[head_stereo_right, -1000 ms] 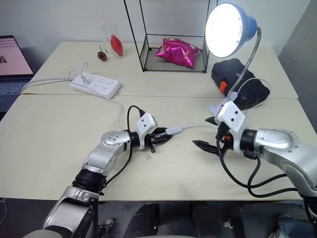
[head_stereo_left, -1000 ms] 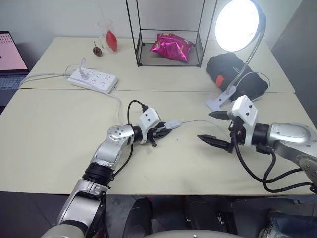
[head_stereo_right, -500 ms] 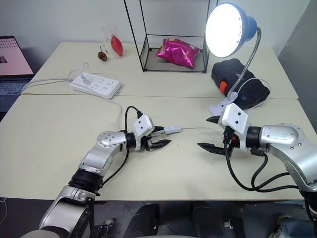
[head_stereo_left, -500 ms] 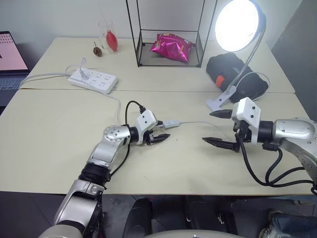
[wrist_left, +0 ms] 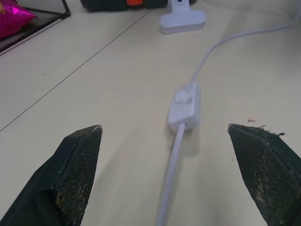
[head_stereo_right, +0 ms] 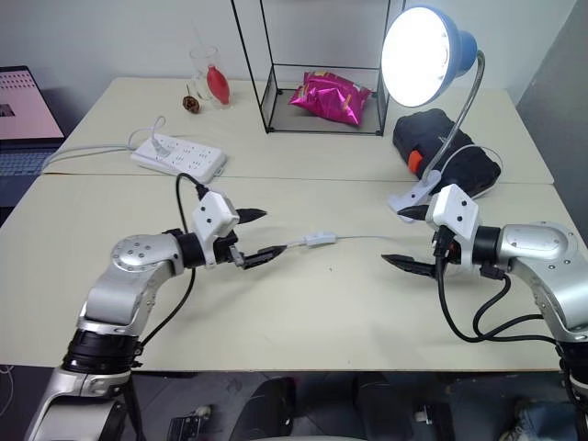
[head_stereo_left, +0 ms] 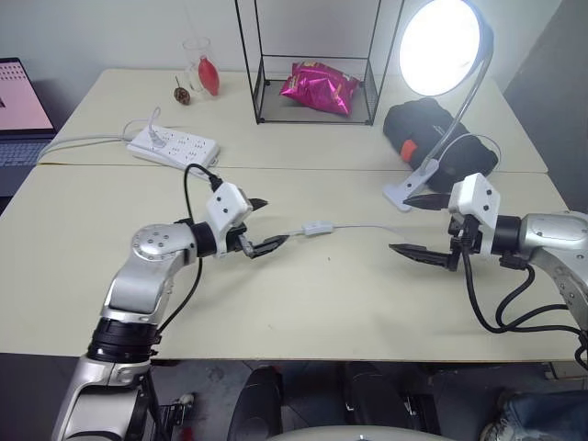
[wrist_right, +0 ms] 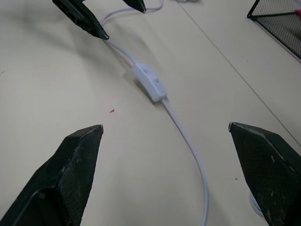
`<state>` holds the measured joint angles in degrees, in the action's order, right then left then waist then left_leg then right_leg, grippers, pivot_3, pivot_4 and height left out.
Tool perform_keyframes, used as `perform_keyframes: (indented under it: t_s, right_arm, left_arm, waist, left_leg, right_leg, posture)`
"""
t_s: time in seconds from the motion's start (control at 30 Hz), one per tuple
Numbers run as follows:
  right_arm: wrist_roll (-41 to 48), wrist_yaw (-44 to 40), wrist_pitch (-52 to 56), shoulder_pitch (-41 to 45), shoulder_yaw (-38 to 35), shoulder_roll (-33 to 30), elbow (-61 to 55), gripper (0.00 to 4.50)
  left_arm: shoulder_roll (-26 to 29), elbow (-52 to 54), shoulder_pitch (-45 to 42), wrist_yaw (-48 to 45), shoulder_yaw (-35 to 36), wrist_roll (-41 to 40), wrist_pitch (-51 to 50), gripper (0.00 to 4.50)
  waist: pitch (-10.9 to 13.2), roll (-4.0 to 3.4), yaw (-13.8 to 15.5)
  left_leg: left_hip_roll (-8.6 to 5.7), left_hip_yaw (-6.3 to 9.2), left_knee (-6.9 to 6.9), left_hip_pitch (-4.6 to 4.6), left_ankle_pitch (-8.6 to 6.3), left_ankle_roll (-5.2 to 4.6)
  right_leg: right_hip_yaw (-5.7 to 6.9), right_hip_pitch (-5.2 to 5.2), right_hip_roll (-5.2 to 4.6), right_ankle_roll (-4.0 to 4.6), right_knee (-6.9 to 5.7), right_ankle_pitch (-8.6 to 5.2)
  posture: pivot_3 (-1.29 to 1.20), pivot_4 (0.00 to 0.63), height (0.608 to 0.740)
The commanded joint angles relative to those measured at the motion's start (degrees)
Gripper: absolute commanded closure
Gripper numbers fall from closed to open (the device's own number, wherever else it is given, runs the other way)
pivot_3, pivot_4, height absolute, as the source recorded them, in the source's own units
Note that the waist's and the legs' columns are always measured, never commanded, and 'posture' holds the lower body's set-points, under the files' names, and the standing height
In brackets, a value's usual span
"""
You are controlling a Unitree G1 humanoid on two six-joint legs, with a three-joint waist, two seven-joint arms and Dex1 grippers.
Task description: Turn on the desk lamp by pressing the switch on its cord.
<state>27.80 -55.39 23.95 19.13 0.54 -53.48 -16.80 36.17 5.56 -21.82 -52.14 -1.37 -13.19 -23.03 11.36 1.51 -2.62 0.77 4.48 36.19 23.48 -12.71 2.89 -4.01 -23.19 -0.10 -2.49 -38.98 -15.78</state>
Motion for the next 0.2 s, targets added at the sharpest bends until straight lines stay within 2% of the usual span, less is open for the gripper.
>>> perform_keyframes:
  t_s: [0.03, 0.2]
  right_arm:
    - [-0.6, -2.9, -4.0, 0.7, -3.9, -0.5, 2.2, 0.0]
    - [-1.5, -6.0, -6.5, 3.4, -3.5, -0.2, 6.0, 0.0]
  left_arm:
    - [4.7, 7.8, 1.7, -1.5, 7.1, -5.4, -4.8, 0.04]
    - [6.8, 12.5, 5.7, -0.1, 12.1, -9.1, -7.8, 0.04]
  waist:
    - [0.0, 0.0, -0.1]
    - [0.0, -0.01, 0.0]
  left_leg:
    - [0.0, -0.01, 0.0, 0.0, 0.0, 0.0]
    - [0.01, -0.03, 0.0, -0.03, 0.0, 0.0]
  right_leg:
    - [-0.01, 0.0, 0.0, 0.0, 0.0, 0.0]
    - [-0.01, 0.02, -0.03, 0.0, 0.01, 0.0]
  posture:
    - [0.0, 0.15, 0.74]
    - [0.0, 0.15, 0.74]
